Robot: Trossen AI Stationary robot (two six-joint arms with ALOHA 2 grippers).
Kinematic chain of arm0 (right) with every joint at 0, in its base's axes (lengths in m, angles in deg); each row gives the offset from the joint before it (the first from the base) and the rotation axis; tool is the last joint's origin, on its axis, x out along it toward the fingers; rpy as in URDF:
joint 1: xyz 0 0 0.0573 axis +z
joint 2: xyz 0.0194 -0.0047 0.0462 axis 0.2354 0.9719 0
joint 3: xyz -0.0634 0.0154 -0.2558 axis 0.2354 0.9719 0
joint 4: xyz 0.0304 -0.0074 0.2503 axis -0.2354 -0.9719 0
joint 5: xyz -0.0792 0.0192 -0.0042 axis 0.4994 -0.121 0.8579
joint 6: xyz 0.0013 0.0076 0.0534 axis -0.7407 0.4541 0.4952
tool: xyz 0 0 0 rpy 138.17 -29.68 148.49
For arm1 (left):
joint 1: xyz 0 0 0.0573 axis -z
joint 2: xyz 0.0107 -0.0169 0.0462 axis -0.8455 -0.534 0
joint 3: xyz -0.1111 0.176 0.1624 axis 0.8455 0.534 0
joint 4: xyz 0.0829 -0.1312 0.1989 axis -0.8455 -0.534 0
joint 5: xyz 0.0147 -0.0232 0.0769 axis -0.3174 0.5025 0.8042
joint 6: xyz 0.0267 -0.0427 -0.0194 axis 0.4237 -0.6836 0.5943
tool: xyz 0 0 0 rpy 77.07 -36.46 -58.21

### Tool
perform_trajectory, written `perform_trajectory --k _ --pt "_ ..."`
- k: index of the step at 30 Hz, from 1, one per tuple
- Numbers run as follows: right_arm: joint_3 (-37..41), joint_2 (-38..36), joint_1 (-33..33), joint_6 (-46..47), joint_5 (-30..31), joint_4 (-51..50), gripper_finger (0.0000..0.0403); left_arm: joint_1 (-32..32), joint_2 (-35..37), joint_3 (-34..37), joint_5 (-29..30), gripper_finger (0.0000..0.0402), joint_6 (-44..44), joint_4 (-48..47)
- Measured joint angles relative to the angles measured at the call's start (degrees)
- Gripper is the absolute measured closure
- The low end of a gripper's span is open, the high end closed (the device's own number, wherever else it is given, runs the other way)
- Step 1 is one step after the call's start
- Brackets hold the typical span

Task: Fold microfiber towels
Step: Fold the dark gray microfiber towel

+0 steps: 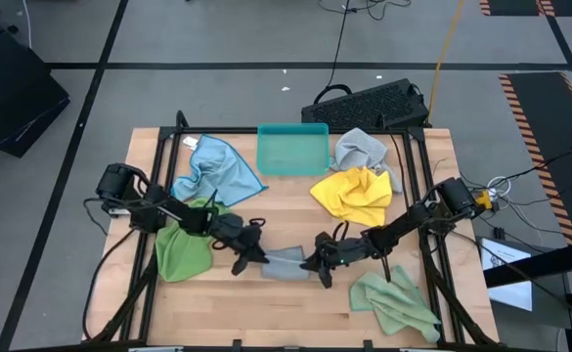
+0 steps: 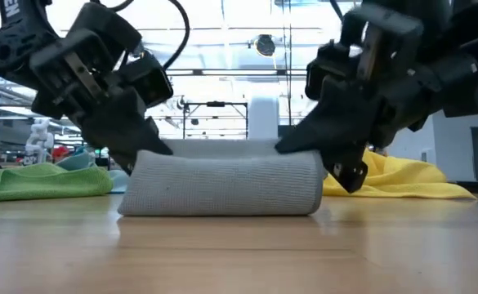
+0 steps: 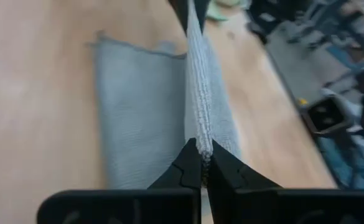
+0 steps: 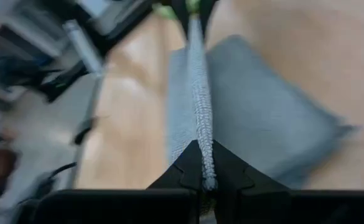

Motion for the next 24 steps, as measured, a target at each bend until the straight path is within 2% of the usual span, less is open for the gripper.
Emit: perform_trajectory --k 8,13,17,24 --pt "-0.58 0.0 -1.16 -0.63 1.27 0.61 0.0392 4.01 -0.02 0.05 1.09 0.0389 0.35 1.26" --pt "-3.23 0.0 -2.74 -2.74 1.79 -3.33 0.0392 4.73 -0.02 0.1 2.55 0.0395 0.41 -0.64" --pt "-5.28 0.0 -3.81 -3.11 2.28 -9.1 0.0392 4.73 -0.02 0.16 6.63 0.0381 0.36 -4.78" --pt "-5.49 0.0 -5.11 -3.53 3.26 -11.26 0.0392 4.67 -0.02 0.77 11.81 0.0387 -0.36 -6.92"
